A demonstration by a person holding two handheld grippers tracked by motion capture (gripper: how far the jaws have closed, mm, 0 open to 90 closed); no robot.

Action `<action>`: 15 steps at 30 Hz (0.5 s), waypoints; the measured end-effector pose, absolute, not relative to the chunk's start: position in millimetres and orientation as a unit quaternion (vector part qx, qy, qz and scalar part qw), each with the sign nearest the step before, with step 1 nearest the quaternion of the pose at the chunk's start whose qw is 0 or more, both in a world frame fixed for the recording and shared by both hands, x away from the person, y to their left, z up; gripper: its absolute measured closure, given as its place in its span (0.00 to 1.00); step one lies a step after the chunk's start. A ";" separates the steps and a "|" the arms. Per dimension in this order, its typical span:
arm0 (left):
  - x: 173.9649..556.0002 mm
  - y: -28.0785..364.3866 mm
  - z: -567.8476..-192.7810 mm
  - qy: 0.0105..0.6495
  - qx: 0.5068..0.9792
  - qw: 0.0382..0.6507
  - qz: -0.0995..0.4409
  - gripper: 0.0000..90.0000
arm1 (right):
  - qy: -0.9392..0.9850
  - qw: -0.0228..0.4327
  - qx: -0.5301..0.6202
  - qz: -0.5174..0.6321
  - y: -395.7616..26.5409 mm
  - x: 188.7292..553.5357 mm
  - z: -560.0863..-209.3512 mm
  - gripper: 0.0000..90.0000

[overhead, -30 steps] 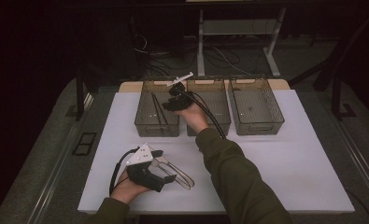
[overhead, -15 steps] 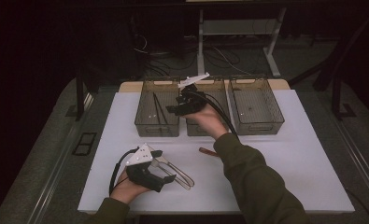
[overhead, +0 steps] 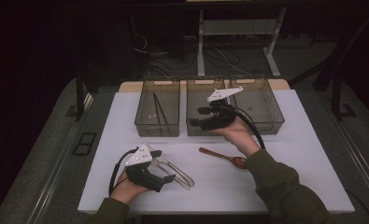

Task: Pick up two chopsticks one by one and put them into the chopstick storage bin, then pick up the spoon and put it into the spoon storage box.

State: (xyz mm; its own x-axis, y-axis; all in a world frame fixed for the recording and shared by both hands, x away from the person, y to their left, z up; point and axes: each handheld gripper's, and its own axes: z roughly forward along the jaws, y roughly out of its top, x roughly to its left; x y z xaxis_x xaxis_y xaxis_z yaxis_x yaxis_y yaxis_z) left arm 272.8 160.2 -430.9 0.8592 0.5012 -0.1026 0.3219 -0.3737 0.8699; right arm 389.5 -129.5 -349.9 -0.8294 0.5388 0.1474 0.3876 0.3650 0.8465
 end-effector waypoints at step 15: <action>272.5 158.1 -430.9 0.248 0.823 0.503 0.089 0.00 | 0.812 0.082 0.300 0.494 -201.4 339.3 -369.1 0.38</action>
State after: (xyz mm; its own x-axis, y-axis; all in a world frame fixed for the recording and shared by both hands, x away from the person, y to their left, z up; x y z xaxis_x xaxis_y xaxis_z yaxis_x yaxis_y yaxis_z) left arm 272.5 158.1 -430.9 0.8611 0.4980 -0.1027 0.3187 -0.3712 0.8722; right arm 339.3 -201.4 -369.1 -0.8060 0.5689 0.1633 0.4065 0.3316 0.8514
